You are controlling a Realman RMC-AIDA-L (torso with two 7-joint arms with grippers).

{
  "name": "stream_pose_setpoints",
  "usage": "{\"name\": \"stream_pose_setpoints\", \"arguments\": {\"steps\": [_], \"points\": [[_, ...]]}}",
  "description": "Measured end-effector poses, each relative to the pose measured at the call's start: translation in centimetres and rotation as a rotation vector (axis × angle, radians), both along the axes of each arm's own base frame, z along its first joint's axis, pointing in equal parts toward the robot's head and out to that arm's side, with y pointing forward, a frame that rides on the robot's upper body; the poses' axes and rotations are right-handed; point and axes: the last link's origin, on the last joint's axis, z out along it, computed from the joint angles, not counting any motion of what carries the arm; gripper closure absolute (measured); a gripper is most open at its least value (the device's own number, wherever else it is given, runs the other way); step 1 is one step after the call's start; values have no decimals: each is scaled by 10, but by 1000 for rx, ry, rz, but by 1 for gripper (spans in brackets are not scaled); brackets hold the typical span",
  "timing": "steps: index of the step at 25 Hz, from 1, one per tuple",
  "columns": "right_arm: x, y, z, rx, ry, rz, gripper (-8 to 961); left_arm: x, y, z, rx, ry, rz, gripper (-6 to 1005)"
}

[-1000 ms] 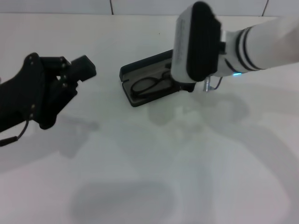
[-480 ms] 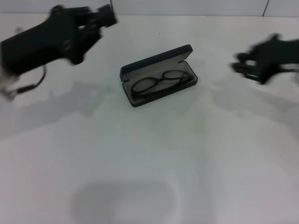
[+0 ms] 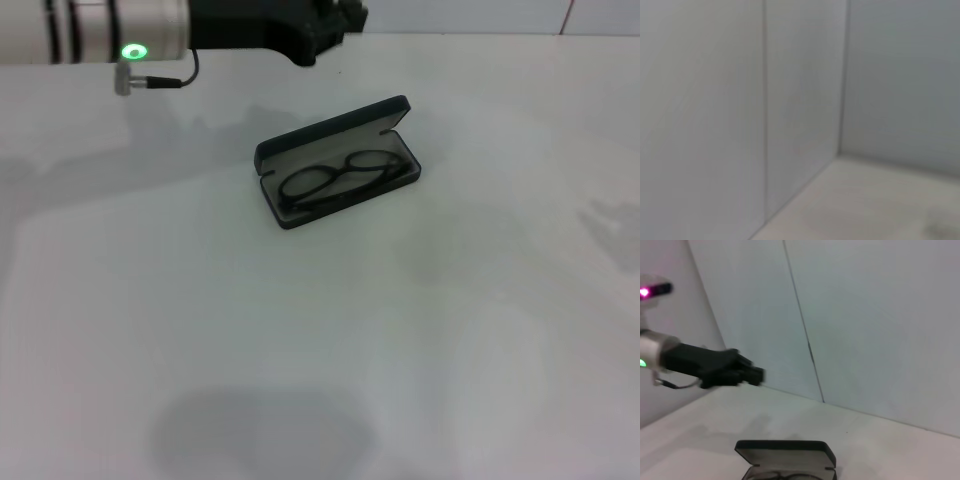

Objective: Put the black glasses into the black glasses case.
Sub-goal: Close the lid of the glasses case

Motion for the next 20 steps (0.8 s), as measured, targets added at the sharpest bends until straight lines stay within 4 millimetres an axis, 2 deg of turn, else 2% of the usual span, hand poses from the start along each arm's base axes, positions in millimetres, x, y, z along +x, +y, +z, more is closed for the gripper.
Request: {"name": "stream_pose_setpoints", "arguments": {"steps": [3, 7, 13, 20], "points": [[12, -9, -3, 3, 32, -24, 752, 8, 12, -16, 13, 134, 25, 931], [22, -12, -12, -7, 63, -39, 752, 10, 14, -30, 14, 219, 37, 850], [31, -8, -20, 4, 84, -53, 752, 4, 13, -36, -12, 275, 79, 835], [30, -1, -30, -16, 90, -45, 751, -1, 8, -42, -31, 282, 104, 834]]}}
